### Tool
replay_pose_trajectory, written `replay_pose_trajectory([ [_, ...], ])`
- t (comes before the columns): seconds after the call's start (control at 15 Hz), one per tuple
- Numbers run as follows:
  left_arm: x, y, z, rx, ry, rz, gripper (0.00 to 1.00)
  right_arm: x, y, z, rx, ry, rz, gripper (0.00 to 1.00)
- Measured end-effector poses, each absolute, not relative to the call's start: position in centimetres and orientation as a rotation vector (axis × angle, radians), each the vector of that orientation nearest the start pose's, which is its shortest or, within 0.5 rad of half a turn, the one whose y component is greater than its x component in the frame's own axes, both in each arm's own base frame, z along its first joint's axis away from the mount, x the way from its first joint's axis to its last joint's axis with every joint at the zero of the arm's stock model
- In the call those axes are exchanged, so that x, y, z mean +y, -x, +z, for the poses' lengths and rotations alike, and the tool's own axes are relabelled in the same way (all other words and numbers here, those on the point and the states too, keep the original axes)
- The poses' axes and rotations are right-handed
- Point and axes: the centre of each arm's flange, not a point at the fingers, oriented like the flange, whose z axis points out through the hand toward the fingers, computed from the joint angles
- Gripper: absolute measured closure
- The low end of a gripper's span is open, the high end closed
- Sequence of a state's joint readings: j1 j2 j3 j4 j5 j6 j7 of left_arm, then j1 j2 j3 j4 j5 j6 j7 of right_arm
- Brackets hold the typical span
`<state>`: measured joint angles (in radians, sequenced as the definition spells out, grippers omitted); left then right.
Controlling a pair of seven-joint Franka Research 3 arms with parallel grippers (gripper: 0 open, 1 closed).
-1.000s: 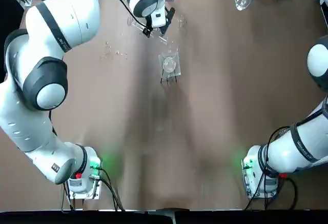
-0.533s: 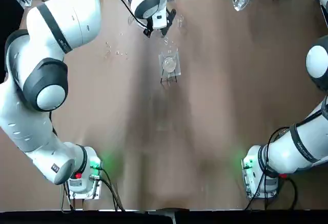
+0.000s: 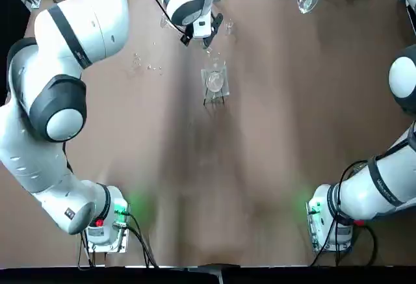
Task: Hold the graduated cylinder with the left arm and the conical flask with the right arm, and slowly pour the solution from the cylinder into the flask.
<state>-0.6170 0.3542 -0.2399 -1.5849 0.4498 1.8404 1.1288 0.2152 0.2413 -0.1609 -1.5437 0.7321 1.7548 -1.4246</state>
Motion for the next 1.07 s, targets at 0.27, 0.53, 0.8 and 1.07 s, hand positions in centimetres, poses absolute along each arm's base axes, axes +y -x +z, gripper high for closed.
replay_pose_trajectory([
  [0.27, -46.3, -46.3, 43.4, 2.444, 1.361, 0.191, 0.66, 12.6, -62.6, 53.1, -1.604, 1.964, -0.524, 0.61],
  [0.53, -46.2, -46.3, 43.4, 2.443, 1.361, 0.193, 0.66, 15.0, -60.5, 53.8, -1.637, 1.92, -0.511, 0.61],
  [0.8, -46.1, -46.3, 43.4, 2.438, 1.37, 0.204, 0.66, 16.1, -59.7, 54.1, -1.652, 1.901, -0.506, 0.61],
  [1.07, -46.1, -46.2, 43.3, 2.459, 1.452, 0.197, 0.66, 16.7, -59.5, 53.9, -1.65, 1.902, -0.499, 0.61],
])
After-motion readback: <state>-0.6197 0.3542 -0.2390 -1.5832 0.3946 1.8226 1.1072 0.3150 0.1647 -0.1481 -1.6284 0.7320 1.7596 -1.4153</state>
